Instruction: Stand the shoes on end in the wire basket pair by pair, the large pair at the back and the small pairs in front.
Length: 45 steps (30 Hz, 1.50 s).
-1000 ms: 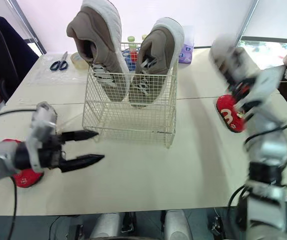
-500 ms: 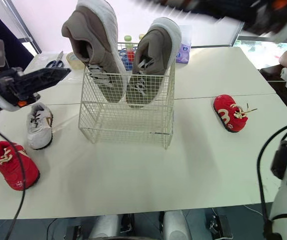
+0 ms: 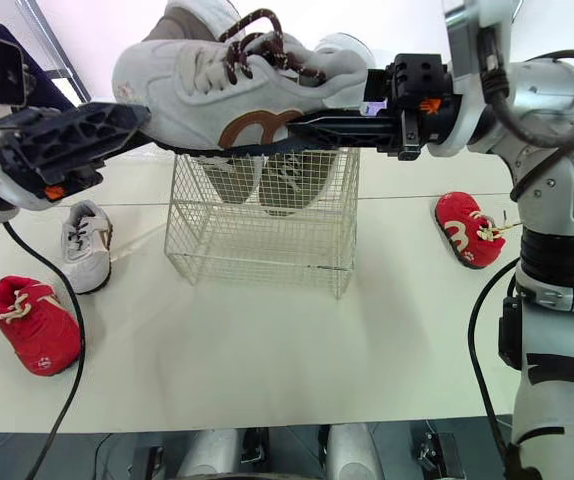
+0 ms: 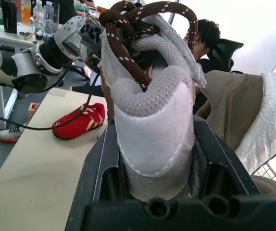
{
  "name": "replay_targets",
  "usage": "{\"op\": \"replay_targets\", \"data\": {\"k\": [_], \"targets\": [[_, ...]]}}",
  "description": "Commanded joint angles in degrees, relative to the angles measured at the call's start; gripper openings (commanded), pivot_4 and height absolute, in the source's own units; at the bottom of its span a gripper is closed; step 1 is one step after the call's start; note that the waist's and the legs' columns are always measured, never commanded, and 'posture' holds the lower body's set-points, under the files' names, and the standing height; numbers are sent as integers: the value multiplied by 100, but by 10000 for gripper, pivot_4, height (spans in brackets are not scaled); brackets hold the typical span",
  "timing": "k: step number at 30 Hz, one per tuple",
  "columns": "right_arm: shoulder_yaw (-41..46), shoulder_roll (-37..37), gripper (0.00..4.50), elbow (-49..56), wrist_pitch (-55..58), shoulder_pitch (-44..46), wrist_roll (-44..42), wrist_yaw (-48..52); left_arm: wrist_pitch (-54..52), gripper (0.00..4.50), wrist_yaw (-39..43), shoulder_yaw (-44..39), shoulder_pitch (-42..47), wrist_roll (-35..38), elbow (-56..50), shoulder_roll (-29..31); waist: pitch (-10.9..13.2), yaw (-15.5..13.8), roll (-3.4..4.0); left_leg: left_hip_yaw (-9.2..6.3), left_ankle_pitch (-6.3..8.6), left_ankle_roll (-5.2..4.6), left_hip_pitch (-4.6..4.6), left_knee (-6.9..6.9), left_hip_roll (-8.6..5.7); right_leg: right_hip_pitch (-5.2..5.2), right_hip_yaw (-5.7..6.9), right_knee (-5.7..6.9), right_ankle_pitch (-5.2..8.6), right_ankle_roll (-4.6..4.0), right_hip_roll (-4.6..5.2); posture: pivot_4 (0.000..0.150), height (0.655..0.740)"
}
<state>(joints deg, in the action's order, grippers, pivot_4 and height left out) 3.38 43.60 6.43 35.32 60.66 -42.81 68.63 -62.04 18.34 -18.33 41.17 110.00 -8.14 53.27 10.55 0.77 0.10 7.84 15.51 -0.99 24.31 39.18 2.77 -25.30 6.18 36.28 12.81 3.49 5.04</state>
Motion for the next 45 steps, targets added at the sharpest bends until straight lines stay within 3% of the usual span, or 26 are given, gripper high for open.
{"op": "replay_targets", "data": {"k": [1, 7, 11, 15, 16, 18, 22, 26, 28, 30, 35, 45], "targets": [[46, -45, 12846, 61, -316, 41, 206, -9, 66, 45000, 90, 15, 57, 115, -168, 5, 0, -5, 0, 0, 0, 0, 0, 0, 0, 0, 0, 0, 0, 0, 0, 1500, 7400], [35, -134, 12846, 402, -166, -29, 51, -11, 261, 45000, -177, 249, 288, 125, 163, -345, -1, -26, -2, -2, -1, 0, 0, 1, -1, 3, 1, 1, 0, 0, 0, 1500, 7400], [9, -171, 12667, 447, -160, -18, 78, -19, 191, 31862, -111, 309, 294, 161, 167, -467, -1, -15, -3, -1, -1, 0, 0, 1, -3, 3, 0, 0, 0, 0, 0, 1500, 7400], [-48, -164, 12667, 463, -167, -28, 175, -36, 249, 12804, -184, 291, 268, 245, 187, -527, -1, -13, -3, -3, -1, 1, -1, 1, -1, 3, 0, 1, 0, 0, -2, 1500, 7400], [-54, -155, 18810, 447, -173, -41, 211, -53, 286, 7243, -220, 273, 262, 258, 198, -549, -1, -13, -3, -2, -1, 1, -1, 1, -1, 3, 0, 0, 0, 0, -2, 1500, 7400], [-25, -87, 24129, 422, -100, -113, 226, -81, 397, 3320, -338, 209, 229, 275, 177, -619, -1, -13, -3, -2, -1, 1, -1, 1, -1, 3, 0, 1, 0, 0, -2, 1500, 7400], [643, -13, 44862, 309, 585, -554, -62, -979, 733, 3318, -604, -235, -24, 300, -109, -995, -4, -31, -7, -4, -1, 1, -2, 3, -2, 7, 1, 0, 0, 0, 0, 1500, 7400], [1996, -900, 44862, 481, 1948, -1520, -2532, -3058, 1261, 3318, -913, -479, -449, 300, -706, -1469, -16, -44, -30, -7, -1, 0, -2, 5, -3, 16, 2, -4, -1, -1, 4, 1500, 7400], [2175, -1846, 44862, 909, 1627, -2048, -3775, -4436, 1567, 3318, -1024, -394, -499, 191, -939, -1772, -16, -32, -30, -14, -2, 0, -7, 6, 0, 23, 6, -2, -2, -2, 3, 1500, 7400], [1995, -2711, 44862, 1354, 1244, -2388, -4428, -5451, 1832, 3318, -1035, -261, -443, -131, -1058, -2096, -15, -4, -25, -16, -5, 6, -17, 3, 4, 29, 6, 2, -2, -4, -1, 1500, 7400], [1222, -3817, 44862, 1908, 736, -2502, -4514, -6232, 2160, 3318, -691, 169, -209, -1023, -973, -2743, -13, -13, -21, -14, -8, 11, -26, -3, 0, 28, 5, 8, -4, -7, -8, 1500, 7400], [884, -3799, 44862, 1834, 62, -2151, -4131, -5993, 2070, 3318, -369, 345, -210, -1600, -897, -2928, -14, 4, -22, -15, -2, -2, -25, -1, -1, 33, 6, -3, -4, -6, -10, 1500, 7400]]}}
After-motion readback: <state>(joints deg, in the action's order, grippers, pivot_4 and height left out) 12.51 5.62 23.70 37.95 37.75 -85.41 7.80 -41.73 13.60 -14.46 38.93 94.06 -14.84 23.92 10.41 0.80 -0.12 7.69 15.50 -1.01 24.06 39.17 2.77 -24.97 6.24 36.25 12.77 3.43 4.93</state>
